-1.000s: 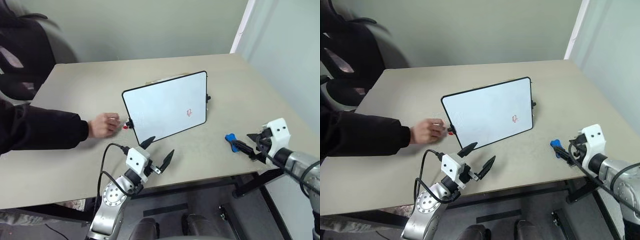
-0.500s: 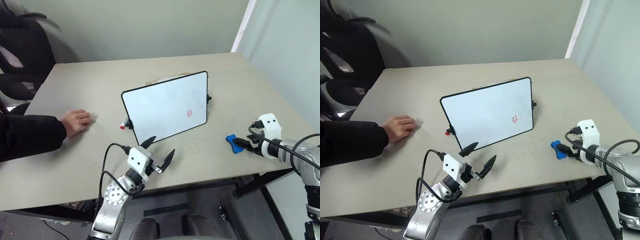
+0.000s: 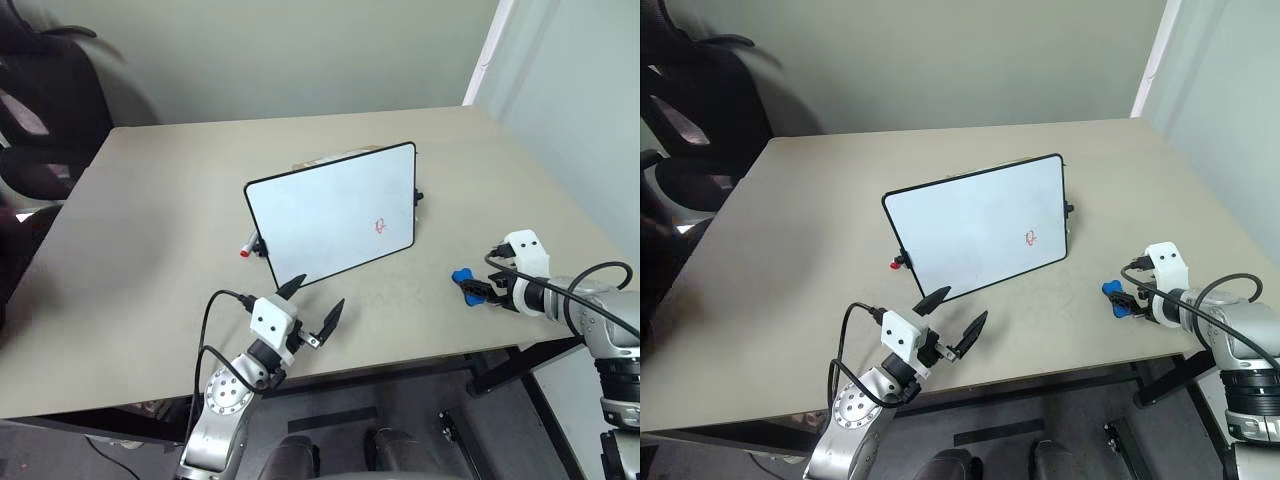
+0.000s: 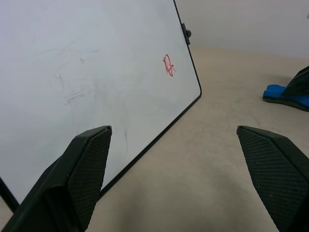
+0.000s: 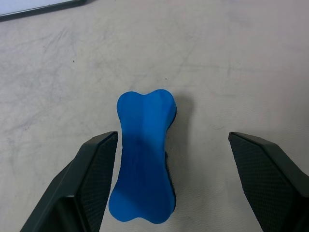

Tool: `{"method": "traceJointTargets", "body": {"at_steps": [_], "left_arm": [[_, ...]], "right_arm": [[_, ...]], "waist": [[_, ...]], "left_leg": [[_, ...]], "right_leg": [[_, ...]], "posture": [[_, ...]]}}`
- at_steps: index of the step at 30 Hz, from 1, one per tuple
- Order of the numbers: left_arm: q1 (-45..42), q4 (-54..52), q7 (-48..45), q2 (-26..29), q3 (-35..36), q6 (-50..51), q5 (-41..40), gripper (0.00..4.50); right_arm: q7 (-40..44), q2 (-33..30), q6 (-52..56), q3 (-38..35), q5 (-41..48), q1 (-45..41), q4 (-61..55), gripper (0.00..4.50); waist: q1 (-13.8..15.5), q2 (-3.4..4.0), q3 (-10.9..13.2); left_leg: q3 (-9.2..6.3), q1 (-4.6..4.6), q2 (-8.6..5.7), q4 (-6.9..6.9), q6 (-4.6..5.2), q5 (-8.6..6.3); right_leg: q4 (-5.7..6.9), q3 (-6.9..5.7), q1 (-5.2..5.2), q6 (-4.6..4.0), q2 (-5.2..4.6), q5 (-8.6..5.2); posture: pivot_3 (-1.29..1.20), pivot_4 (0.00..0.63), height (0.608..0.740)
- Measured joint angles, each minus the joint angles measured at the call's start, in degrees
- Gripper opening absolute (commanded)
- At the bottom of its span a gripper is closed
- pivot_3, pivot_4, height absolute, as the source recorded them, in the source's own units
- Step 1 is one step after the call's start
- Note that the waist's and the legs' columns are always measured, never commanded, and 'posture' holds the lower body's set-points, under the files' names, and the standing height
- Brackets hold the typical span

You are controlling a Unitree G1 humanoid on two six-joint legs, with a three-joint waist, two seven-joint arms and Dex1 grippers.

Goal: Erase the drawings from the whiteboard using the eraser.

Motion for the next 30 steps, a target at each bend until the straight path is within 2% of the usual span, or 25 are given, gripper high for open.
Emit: {"method": "traceJointTargets", "body": {"at_steps": [17, 20, 23, 30], "left_arm": [[0.8, -1.0, 1.0, -0.2, 0.1, -0.1, 0.0, 4.50], [1.0, -1.0, 1.0, -0.2, 0.1, 0.0, 0.0, 4.50], [1.0, -1.0, 1.0, -0.2, 0.1, 0.0, 0.0, 4.50], [1.2, -1.1, 1.0, -0.2, 0.1, 0.0, 0.0, 4.50]], "right_arm": [[1.2, 0.4, -0.3, 2.5, -1.7, -1.5, 1.1, 3.90], [1.6, 0.4, -0.3, 2.5, -1.8, -1.5, 1.1, 3.26], [1.7, 0.4, -0.3, 2.6, -1.9, -1.5, 1.1, 2.26], [2.4, 0.3, -0.2, 2.7, -1.9, -1.4, 0.6, 2.26]], "waist": [[0.0, 0.00, 0.0], [0.0, 0.00, 0.0], [0.0, 0.00, 0.0], [0.0, 0.00, 0.0]], "left_leg": [[0.00, 0.01, 0.00, -0.01, 0.00, 0.00], [0.00, 0.00, 0.00, -0.01, 0.00, 0.00], [0.00, 0.00, 0.00, -0.01, 0.00, 0.00], [0.00, -0.03, 0.00, 0.00, -0.01, 0.00]], "right_leg": [[-0.01, 0.00, 0.00, -0.01, 0.00, 0.01], [-0.01, 0.00, -0.01, -0.01, 0.00, 0.01], [-0.01, 0.00, -0.01, -0.01, 0.00, 0.00], [-0.01, 0.00, -0.03, -0.02, -0.01, 0.01]], "posture": [[0.00, 0.150, 0.736], [0.00, 0.150, 0.736], [0.00, 0.150, 0.736], [0.00, 0.150, 0.736]]}}
